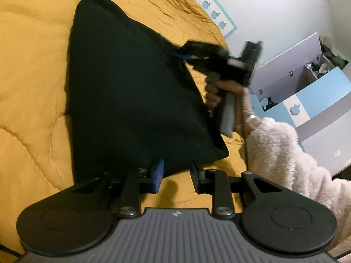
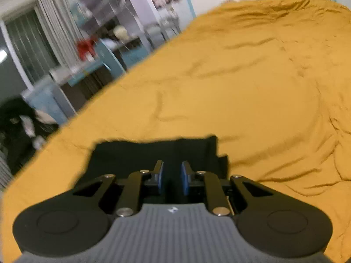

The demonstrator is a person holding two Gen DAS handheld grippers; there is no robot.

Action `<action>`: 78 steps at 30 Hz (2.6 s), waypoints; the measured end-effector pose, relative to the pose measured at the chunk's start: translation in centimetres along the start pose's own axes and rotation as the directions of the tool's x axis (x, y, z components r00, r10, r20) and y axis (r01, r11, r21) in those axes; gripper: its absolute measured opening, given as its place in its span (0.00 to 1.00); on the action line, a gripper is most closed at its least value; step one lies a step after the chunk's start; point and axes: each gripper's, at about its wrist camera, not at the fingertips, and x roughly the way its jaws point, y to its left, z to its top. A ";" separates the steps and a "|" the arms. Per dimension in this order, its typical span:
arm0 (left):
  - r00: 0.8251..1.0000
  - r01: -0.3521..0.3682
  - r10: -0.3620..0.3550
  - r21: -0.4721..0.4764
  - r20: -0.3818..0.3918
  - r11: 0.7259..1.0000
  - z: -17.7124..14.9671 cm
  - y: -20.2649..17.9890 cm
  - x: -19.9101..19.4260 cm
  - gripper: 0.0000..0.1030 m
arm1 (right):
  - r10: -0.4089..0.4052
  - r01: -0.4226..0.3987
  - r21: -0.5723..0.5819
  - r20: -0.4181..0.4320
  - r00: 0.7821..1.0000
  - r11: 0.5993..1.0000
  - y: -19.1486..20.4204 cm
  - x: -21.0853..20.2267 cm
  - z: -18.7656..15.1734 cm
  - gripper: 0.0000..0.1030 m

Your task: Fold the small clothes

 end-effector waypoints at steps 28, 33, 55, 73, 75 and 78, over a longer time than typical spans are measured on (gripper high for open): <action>0.952 -0.250 0.252 -0.033 0.176 0.968 -1.2 -1.7 -3.2 0.43 | -0.096 0.096 -0.010 -0.095 0.991 0.995 2.0 -17.2 -14.5 0.27; 0.939 -0.290 0.290 -0.027 0.187 0.957 -1.3 -2.9 -3.0 0.44 | -0.154 0.149 -0.069 -0.070 0.986 0.986 3.5 -16.9 -15.3 0.28; 0.845 -0.504 0.468 0.091 0.257 0.859 -3.4 -12.2 -6.3 0.63 | -0.274 0.274 -0.003 -0.023 0.961 0.962 8.5 -24.2 -13.9 0.74; 0.673 -0.711 0.658 0.052 0.336 0.701 -6.5 -17.0 -9.1 0.75 | -0.308 0.308 -0.065 -0.001 0.951 0.949 14.8 -31.3 -15.5 0.79; 0.661 -0.730 0.676 0.071 0.325 0.680 -6.7 -17.3 -8.9 0.76 | -0.314 0.314 -0.068 -0.002 0.949 0.947 14.9 -31.4 -15.6 0.79; 0.679 -0.718 0.668 0.085 0.305 0.690 -6.9 -17.6 -8.8 0.76 | -0.320 0.319 -0.073 -0.007 0.947 0.945 15.0 -31.4 -15.7 0.79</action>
